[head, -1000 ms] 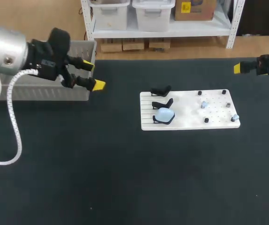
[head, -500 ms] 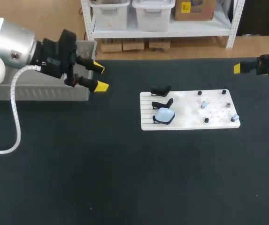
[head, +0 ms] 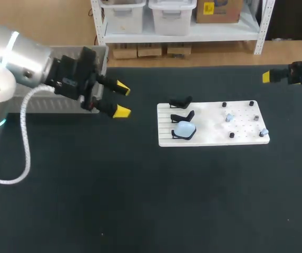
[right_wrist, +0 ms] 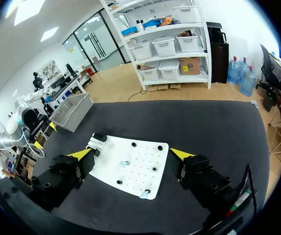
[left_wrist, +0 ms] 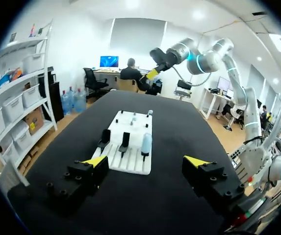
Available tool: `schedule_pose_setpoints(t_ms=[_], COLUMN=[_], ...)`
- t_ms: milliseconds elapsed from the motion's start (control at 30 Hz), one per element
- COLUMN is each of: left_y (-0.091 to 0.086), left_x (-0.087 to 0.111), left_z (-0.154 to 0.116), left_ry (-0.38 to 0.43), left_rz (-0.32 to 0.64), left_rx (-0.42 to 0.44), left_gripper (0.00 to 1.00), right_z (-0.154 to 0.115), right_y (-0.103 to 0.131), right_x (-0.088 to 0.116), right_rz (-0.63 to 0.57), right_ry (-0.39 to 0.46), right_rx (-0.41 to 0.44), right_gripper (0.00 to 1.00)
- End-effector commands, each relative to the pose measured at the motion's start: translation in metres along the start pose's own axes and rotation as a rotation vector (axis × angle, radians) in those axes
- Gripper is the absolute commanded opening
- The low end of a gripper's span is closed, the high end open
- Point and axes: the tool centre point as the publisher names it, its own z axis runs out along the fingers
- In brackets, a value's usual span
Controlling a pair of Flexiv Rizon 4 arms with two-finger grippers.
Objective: Pick up each earbud case from the left stands, insert the matching earbuds, close the lid, and place the case in the box.
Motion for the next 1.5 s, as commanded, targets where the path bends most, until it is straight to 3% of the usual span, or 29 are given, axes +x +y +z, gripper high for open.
schedule_pose_setpoints(t_ms=[33,333,700,1000,1500], left_y=[0.011,0.009,-0.009,-0.022,-0.009], left_x=[-0.001,0.003,0.029,0.031,0.025], left_z=[0.037,0.085,0.118,0.129,0.136], left_ry=[0.025,0.069,0.022,0.0,-0.024], left_rz=[0.054,0.11,0.069,0.083,0.078], left_rx=[0.042,0.109,0.093,-0.019,-0.057], left_gripper=[1.0,1.0,1.0,1.0,1.0], right_z=[0.0,0.0,0.0,0.0,0.0], right_y=[0.0,0.0,0.0,0.0,0.0], right_x=[0.0,0.0,0.0,0.0,0.0], right_rz=[0.0,0.0,0.0,0.0,0.0], right_ry=[0.001,0.001,0.001,0.001,0.001], right_rx=[0.002,0.002,0.002,0.002,0.002], right_gripper=[1.0,1.0,1.0,1.0,1.0])
